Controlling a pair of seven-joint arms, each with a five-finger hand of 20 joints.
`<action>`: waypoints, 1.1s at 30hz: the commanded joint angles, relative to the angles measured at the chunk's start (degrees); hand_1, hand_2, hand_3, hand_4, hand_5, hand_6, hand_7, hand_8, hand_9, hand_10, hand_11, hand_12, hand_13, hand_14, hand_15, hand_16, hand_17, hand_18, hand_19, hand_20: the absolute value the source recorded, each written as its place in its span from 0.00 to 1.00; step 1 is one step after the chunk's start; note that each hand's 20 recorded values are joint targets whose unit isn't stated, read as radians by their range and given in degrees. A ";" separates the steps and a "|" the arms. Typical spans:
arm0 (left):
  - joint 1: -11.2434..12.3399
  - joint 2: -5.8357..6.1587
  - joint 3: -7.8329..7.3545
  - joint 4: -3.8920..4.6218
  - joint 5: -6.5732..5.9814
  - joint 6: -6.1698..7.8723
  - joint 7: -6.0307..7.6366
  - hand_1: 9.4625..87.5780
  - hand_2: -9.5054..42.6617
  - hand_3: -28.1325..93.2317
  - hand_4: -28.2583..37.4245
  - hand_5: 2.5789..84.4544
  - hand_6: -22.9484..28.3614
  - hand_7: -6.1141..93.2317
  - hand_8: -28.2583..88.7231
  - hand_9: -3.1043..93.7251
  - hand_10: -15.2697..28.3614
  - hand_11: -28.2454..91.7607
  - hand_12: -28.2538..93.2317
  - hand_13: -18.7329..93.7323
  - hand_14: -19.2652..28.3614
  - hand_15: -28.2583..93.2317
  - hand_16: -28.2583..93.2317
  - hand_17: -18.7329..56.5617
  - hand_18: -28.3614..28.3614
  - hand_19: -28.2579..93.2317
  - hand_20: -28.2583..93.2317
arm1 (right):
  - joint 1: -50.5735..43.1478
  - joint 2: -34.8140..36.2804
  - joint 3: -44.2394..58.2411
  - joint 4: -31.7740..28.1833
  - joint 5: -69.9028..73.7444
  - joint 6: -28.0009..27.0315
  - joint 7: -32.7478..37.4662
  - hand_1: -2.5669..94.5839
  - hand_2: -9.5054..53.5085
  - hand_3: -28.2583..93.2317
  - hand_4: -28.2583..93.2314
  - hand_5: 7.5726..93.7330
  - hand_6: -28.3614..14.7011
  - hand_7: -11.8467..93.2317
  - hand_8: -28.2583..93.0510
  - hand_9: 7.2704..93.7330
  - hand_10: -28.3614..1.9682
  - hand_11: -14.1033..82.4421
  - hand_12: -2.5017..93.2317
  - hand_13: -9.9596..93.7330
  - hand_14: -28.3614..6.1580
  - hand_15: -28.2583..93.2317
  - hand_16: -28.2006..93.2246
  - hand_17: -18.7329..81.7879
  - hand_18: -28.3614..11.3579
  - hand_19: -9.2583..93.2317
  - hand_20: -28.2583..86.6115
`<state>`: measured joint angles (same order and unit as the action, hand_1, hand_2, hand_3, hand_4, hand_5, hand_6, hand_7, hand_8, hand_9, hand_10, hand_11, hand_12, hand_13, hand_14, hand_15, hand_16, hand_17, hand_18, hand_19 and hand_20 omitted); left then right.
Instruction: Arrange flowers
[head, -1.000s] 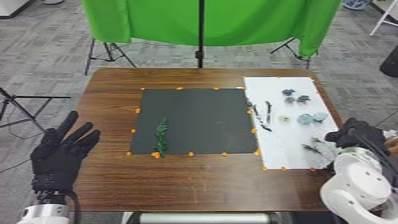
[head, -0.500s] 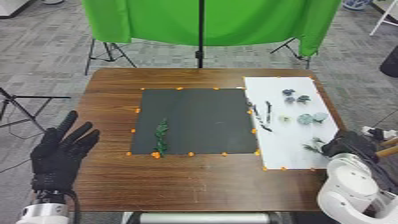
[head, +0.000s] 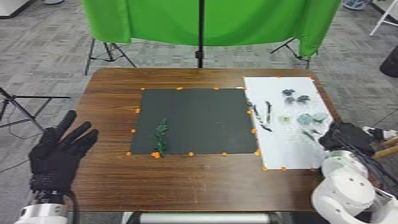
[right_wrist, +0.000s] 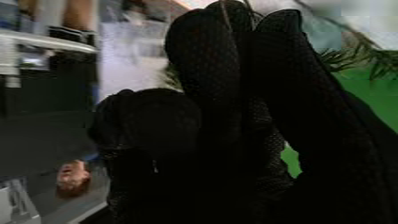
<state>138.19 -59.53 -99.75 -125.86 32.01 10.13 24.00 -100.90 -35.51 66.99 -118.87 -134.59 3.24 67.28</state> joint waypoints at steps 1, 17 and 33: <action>2.02 0.69 -1.00 -0.95 -0.41 0.85 0.54 0.08 0.36 0.84 0.00 0.39 0.54 0.16 0.16 0.38 0.77 0.39 0.31 0.38 0.99 0.61 0.17 0.13 1.00 0.68 0.33 | 17.35 -8.32 -12.77 -5.64 2.33 0.64 -6.25 0.59 0.00 0.79 0.00 0.97 0.62 0.27 0.29 0.98 0.56 0.55 0.24 0.87 0.57 0.84 0.40 0.64 0.13 1.00 0.62; 0.01 1.89 -0.30 -0.55 -0.06 0.71 -1.18 0.09 0.36 0.85 0.00 0.39 0.54 0.16 0.16 0.38 0.77 0.39 0.31 0.38 0.99 0.61 0.17 0.12 1.00 0.68 0.33 | 42.75 -29.73 -41.97 14.80 6.64 -11.82 -10.74 0.56 0.00 0.79 0.00 0.99 0.62 0.29 0.30 1.00 0.56 0.59 0.25 0.89 0.57 0.86 0.40 0.66 0.10 1.00 0.67; -3.22 1.57 0.18 0.50 1.20 -1.35 -4.57 0.11 0.35 0.85 0.00 0.39 0.54 0.16 0.16 0.38 0.77 0.40 0.31 0.38 0.99 0.61 0.17 0.12 1.00 0.68 0.33 | 45.30 -34.35 -45.90 21.09 7.59 -15.44 -7.04 0.46 0.12 0.82 0.01 1.00 0.67 0.38 0.11 1.00 0.55 0.66 0.20 0.93 0.56 0.86 0.41 0.70 0.06 1.00 0.72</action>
<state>135.95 -57.44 -100.10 -126.14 32.57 9.99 20.65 -56.48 -68.42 21.74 -98.91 -127.16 -12.26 58.96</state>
